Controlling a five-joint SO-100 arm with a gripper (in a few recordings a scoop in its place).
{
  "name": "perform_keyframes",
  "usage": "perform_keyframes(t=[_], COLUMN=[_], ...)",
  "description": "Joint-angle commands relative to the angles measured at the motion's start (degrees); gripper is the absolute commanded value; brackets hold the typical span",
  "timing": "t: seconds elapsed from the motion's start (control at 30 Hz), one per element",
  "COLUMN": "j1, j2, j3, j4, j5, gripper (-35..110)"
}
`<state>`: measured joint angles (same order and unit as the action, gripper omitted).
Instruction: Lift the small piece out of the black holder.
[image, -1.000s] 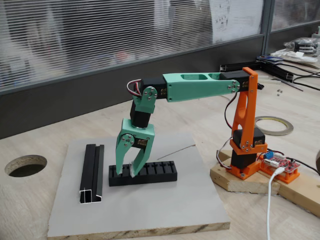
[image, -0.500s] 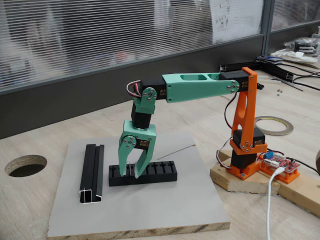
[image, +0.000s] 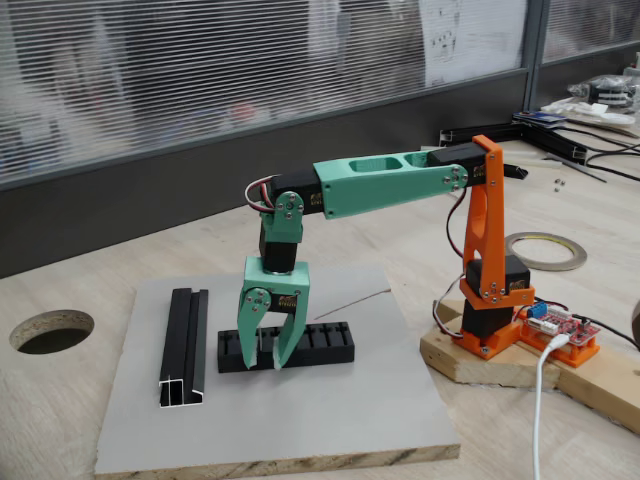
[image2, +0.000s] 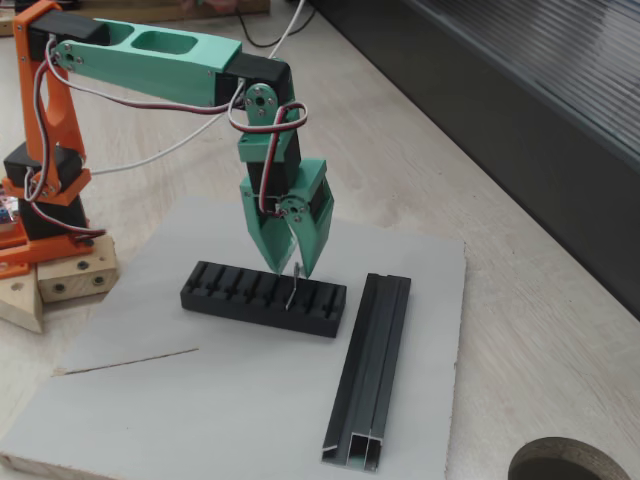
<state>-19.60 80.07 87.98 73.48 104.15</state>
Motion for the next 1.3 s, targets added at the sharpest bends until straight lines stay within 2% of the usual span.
perform_keyframes(t=[0.0,1.27], j1=[1.1,0.4], j2=[1.1,1.3], j3=[-0.3,-0.4], j4=[1.1,1.1], j5=[0.5,0.5], gripper=[25,25])
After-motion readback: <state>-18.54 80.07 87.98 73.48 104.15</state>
